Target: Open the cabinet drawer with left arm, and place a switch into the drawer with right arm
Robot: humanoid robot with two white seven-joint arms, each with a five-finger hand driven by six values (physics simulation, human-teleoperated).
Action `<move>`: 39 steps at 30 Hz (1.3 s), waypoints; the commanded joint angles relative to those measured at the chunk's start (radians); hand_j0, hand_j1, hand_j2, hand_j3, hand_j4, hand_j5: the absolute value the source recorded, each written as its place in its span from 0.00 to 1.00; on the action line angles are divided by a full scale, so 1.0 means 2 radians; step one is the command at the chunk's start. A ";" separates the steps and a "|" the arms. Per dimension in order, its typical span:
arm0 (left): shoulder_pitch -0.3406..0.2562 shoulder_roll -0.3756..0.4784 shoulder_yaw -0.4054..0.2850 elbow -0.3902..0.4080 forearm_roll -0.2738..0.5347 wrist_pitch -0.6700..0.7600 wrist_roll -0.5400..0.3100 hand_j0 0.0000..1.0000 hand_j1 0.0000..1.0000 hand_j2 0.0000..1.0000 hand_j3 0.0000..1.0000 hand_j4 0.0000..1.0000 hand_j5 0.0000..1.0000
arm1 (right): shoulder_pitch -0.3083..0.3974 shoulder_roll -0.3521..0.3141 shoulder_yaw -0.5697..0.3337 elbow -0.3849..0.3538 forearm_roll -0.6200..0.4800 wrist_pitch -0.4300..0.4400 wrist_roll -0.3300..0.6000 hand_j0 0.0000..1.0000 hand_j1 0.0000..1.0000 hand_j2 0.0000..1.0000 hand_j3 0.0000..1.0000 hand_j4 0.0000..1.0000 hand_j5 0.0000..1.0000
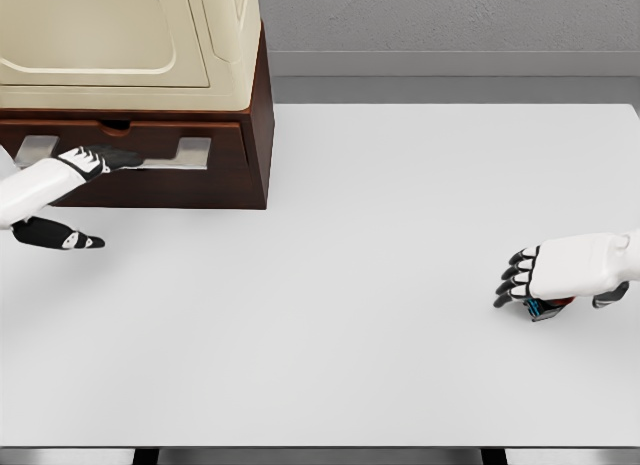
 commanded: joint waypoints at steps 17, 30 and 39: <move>0.028 0.007 0.009 -0.025 0.010 -0.030 -0.004 1.00 1.00 1.00 1.00 1.00 1.00 | 0.000 0.001 -0.001 0.000 0.000 0.001 0.000 1.00 1.00 1.00 1.00 1.00 1.00; 0.088 0.012 0.072 -0.060 0.012 -0.030 -0.004 1.00 1.00 1.00 1.00 1.00 1.00 | 0.000 0.001 -0.001 -0.001 -0.001 0.001 0.000 1.00 1.00 1.00 1.00 1.00 1.00; 0.114 0.014 0.083 -0.066 0.012 -0.030 -0.003 1.00 1.00 1.00 1.00 1.00 1.00 | 0.000 0.000 -0.001 -0.001 -0.001 0.001 0.000 1.00 1.00 1.00 1.00 1.00 1.00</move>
